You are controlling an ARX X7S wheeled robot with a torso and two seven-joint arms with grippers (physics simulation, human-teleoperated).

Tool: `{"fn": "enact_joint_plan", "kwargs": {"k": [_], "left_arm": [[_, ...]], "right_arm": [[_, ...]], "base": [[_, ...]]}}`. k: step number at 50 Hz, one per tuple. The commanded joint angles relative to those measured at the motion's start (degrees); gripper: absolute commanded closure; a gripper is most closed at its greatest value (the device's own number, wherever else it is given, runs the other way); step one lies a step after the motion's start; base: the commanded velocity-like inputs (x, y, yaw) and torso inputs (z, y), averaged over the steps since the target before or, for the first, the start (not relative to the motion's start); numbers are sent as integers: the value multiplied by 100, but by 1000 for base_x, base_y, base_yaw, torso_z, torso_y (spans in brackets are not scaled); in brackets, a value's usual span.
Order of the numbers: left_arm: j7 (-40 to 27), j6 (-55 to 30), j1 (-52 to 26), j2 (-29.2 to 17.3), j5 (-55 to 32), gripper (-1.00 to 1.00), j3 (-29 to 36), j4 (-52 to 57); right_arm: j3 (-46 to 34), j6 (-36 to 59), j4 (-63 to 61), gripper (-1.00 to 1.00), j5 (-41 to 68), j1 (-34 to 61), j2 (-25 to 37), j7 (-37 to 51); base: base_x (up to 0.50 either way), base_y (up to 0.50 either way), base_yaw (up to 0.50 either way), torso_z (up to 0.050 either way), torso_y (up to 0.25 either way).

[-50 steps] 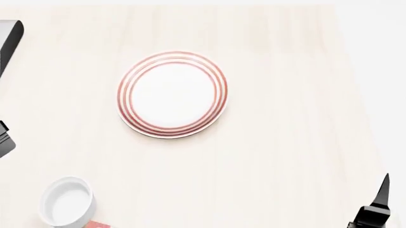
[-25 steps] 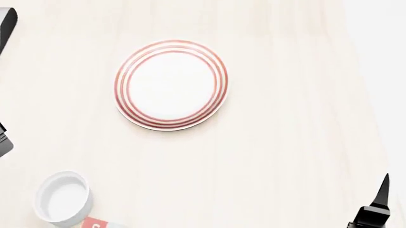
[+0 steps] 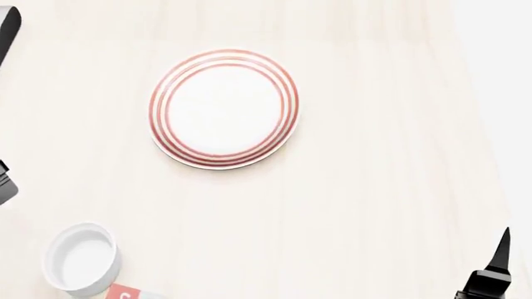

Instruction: Pick the akita bowl next to the ramekin and place it on the plate.

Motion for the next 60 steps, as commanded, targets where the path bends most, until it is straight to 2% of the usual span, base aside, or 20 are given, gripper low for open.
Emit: {"fn": "enact_joint_plan", "kwargs": {"k": [1,38,39,60], "left_arm": [[-48,5,5,-12,-51,-100,-6,-3],[-185,48,85,-164,-92,-100,195,-133],[-190,41,85,-157,-102,100,187,-120],[-199,76,176,-198,-188,100,252,-106]], "right_arm": [[-12,-29,29,-100,-1,2,5,1],[-26,-48,20,-100,29,-20,32,35],[-26,-41,11,-100,31,-20,35,40],[-31,-53,25,-100,48,-20,49,60]], "base": [[0,0,0,0,0],[0,0,0,0,0],[0,0,0,0,0],[0,0,0,0,0]]}}
